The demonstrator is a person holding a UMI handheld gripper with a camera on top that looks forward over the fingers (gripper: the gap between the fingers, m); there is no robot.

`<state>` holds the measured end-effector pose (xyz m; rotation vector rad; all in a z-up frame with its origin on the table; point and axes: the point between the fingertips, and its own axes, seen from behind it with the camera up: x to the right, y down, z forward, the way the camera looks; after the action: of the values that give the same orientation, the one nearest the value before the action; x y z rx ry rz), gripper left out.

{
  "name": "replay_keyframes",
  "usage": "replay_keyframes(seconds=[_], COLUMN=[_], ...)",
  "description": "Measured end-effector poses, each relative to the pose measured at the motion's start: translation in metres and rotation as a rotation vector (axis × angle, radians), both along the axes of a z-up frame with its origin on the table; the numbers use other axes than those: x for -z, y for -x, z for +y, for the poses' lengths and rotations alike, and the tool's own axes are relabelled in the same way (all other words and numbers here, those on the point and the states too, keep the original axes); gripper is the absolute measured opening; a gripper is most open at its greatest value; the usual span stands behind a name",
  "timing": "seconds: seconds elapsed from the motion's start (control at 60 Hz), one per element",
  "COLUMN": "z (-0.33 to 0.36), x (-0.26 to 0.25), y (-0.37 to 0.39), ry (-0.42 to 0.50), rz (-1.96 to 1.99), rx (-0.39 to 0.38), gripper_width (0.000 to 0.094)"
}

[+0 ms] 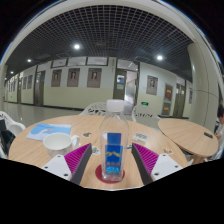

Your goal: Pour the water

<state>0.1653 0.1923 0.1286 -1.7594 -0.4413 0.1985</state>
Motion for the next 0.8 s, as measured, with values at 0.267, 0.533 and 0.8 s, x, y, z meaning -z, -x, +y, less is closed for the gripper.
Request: replay_keyframes(seconds=[0.267,0.533,0.8], z=[-0.102,-0.203,-0.252], x=[-0.015,0.001,0.022], y=[-0.02,-0.008,0.018], ry=[0.039,0.09,0.134], rz=[0.033,0.062,0.099], rx=[-0.012,-0.086,-0.16], gripper_width=[0.0857,0.0857,0.086])
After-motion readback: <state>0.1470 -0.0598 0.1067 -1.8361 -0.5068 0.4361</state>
